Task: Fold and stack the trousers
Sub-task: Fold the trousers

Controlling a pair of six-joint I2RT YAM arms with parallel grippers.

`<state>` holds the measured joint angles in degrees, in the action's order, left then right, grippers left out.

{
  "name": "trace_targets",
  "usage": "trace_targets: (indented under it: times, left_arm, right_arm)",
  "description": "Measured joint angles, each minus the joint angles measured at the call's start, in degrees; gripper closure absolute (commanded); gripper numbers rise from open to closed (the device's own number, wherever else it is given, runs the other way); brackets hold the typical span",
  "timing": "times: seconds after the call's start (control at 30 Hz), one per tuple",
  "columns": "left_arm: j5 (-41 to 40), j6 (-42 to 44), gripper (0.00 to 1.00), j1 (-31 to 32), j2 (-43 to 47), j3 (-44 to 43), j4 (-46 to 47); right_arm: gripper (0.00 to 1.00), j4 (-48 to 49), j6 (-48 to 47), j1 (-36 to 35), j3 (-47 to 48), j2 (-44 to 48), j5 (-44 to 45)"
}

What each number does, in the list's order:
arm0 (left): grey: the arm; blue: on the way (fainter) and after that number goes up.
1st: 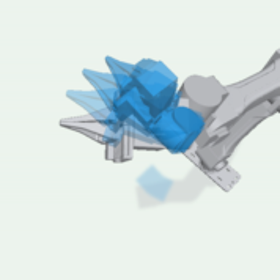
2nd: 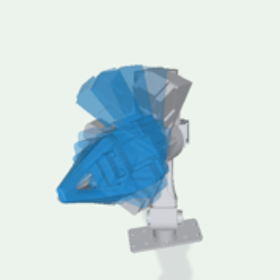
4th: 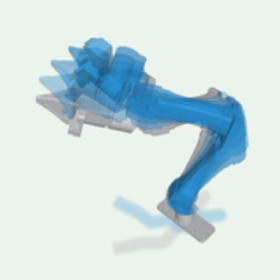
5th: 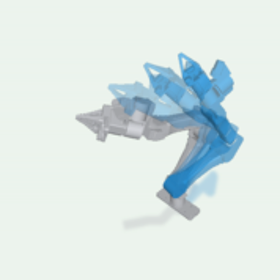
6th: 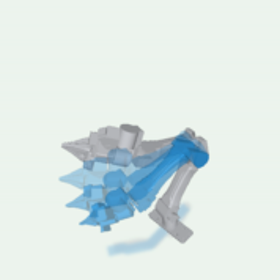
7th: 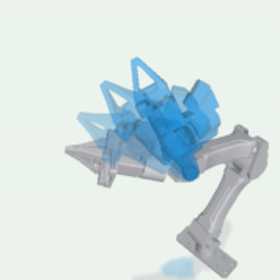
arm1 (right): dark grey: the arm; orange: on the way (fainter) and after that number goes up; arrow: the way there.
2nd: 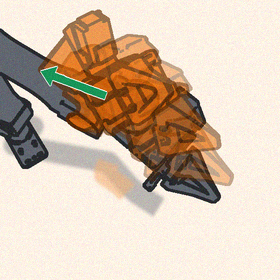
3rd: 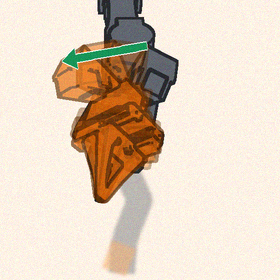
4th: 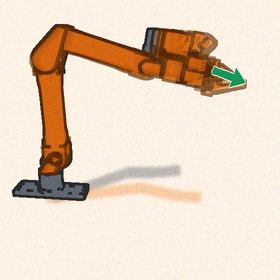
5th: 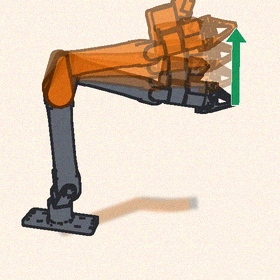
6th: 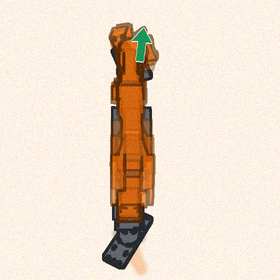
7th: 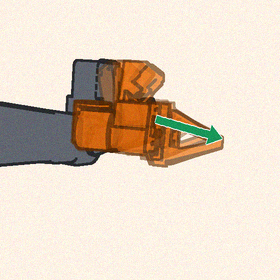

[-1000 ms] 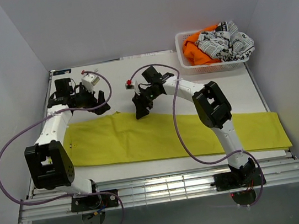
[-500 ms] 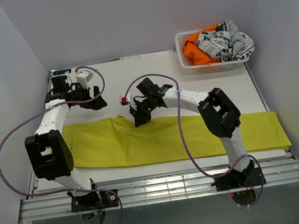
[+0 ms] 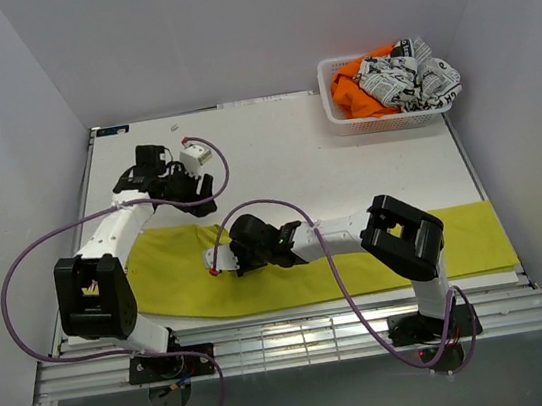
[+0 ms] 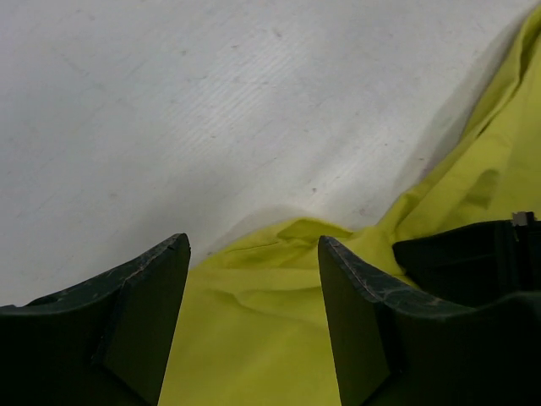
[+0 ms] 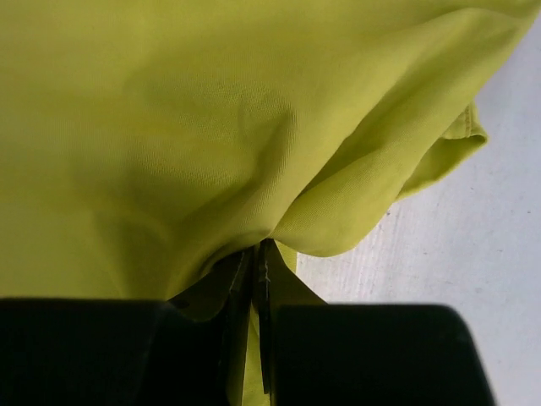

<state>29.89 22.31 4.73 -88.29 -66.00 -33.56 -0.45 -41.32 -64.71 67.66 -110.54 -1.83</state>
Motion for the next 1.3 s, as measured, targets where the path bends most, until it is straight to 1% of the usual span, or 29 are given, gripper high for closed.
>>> trace_targets:
  times: [0.1, 0.17, 0.3, 0.4, 0.43, 0.57, 0.6, 0.63, 0.67, 0.7, 0.73, 0.77, 0.8, 0.87, 0.9, 0.93, 0.97, 1.0, 1.03, 1.1, 1.17, 1.3]
  left_arm:
    - [-1.0, 0.8, 0.27, 5.3, 0.5, 0.6, -1.1]
    - [-1.9, 1.4, 0.27, 7.0, 0.4, 0.7, -2.0]
    - [-3.7, 2.8, 0.28, 7.8, -0.8, 0.4, -3.1]
    - [-6.1, 3.3, 0.31, 8.2, -3.7, 0.3, -3.6]
    - [-7.0, 3.4, 0.34, 8.2, -4.6, 0.3, -3.8]
    - [-9.6, 3.8, 0.41, 8.7, -7.2, 0.3, -4.7]
    - [-9.9, 3.8, 0.44, 8.8, -7.6, 0.3, -4.9]
    - [-10.0, 3.7, 0.49, 9.0, -7.8, 0.3, -5.0]
    - [-10.1, 3.7, 0.59, 9.2, -8.1, 0.3, -5.0]
    - [-10.2, 3.4, 0.67, 9.3, -8.3, 0.3, -5.1]
    - [-10.2, 3.2, 0.75, 9.4, -8.6, 0.2, -5.0]
    - [-10.3, 3.1, 0.93, 9.4, -9.0, 0.2, -5.0]
    - [-10.5, 2.7, 0.99, 9.4, -9.4, 0.1, -5.0]
    - [-10.9, 2.6, 1.00, 9.4, -10.3, -0.3, -4.9]
    - [-11.1, 2.6, 1.00, 9.5, -10.7, -0.6, -5.0]
    - [-11.3, 2.5, 1.00, 9.5, -10.9, -0.7, -5.0]
    - [-11.5, 2.4, 1.00, 9.5, -11.0, -0.9, -5.0]
    - [-11.6, 2.3, 1.00, 9.5, -11.0, -1.1, -5.0]
    - [-11.8, 2.3, 1.00, 9.5, -11.0, -1.4, -5.0]
    - [-12.3, 2.2, 1.00, 9.5, -10.8, -1.9, -4.8]
    - [-12.8, 2.1, 1.00, 9.5, -10.6, -2.2, -4.6]
    - [-13.4, 1.9, 1.00, 9.5, -10.0, -2.8, -4.3]
  right_arm:
    - [0.92, 2.6, -1.8, -0.9, -1.3, 0.0, 3.5]
    - [0.92, 4.0, -2.5, -1.1, -1.9, 0.0, 4.8]
    - [0.92, 5.9, -3.4, -1.0, -3.0, 0.0, 6.5]
    - [0.92, 6.4, -3.9, -1.1, -3.2, -0.1, 7.1]
    - [0.92, 6.6, -4.0, -1.1, -3.3, -0.1, 7.3]
    - [0.92, 6.6, -4.2, -1.1, -3.3, -0.1, 7.7]
    - [0.92, 6.6, -4.2, -1.1, -3.3, -0.1, 7.7]
    - [0.92, 6.6, -4.2, -1.1, -3.3, -0.1, 7.8]
    - [0.90, 6.6, -4.1, -1.1, -3.3, -0.1, 7.9]
    - [0.84, 6.6, -4.1, -1.1, -3.3, -0.1, 8.0]
    - [0.81, 6.6, -4.0, -1.2, -3.3, -0.1, 8.2]
    - [0.78, 6.5, -4.0, -1.2, -3.3, -0.1, 8.5]
    - [0.67, 6.4, -4.0, -1.3, -3.3, -0.1, 9.0]
    - [0.53, 6.1, -3.7, -1.3, -3.3, -0.1, 10.1]
    - [0.39, 6.2, -3.7, -1.3, -3.2, 0.0, 10.7]
    - [0.28, 6.4, -3.5, -1.3, -3.1, 0.2, 11.4]
    - [0.21, 6.5, -3.4, -1.3, -3.1, 0.7, 12.3]
    - [0.18, 6.1, -3.3, -1.3, -3.2, 1.5, 12.7]
    - [0.13, 5.5, -3.3, -1.1, -3.6, 2.6, 13.2]
    - [0.11, 3.4, -2.6, -0.4, -5.0, 5.6, 13.5]
    - [0.13, 0.0, -1.8, 0.6, -6.5, 9.5, 13.3]
    - [0.25, -5.4, 0.2, 4.2, -8.2, 16.7, 11.0]
